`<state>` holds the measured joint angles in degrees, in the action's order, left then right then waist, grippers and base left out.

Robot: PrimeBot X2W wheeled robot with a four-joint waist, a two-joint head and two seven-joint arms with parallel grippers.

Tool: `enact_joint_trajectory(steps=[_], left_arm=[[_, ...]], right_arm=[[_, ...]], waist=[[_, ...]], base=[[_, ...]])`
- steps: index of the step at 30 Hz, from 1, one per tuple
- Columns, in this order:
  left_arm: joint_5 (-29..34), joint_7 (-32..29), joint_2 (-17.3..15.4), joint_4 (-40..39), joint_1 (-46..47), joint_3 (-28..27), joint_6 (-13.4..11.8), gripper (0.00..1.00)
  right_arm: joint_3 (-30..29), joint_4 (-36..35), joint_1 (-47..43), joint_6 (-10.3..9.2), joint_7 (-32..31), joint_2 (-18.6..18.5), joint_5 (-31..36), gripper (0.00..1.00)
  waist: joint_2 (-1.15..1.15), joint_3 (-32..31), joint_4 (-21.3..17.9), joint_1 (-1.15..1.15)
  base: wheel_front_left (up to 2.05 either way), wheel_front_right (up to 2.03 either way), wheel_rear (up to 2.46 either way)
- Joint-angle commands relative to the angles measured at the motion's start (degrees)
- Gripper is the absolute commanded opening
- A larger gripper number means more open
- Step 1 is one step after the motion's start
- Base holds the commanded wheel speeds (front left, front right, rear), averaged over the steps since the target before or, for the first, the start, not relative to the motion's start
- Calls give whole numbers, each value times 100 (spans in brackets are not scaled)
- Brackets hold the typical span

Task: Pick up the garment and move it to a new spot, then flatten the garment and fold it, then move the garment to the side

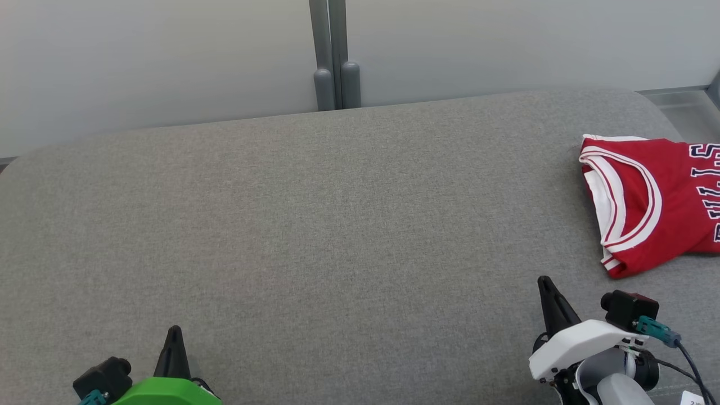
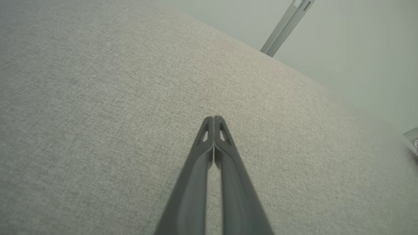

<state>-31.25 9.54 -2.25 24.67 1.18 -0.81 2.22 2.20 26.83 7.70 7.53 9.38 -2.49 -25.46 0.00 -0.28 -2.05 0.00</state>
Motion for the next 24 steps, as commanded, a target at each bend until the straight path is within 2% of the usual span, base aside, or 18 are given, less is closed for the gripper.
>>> enact_joint_trajectory(steps=[1, 24], left_arm=[[-270, -51, -29, -130, 171, -47, 51, 0], [-2038, -515, -45, -422, 294, -214, 201, 0]], right_arm=[[-55, -151, 59, -1, -59, -20, -300, 0], [-300, -487, 16, -3, -529, -29, -2232, 0]], waist=[[0, 1, 4, 0], [0, 11, 47, 0]], base=[[0, 0, 0], [0, 0, 0]])
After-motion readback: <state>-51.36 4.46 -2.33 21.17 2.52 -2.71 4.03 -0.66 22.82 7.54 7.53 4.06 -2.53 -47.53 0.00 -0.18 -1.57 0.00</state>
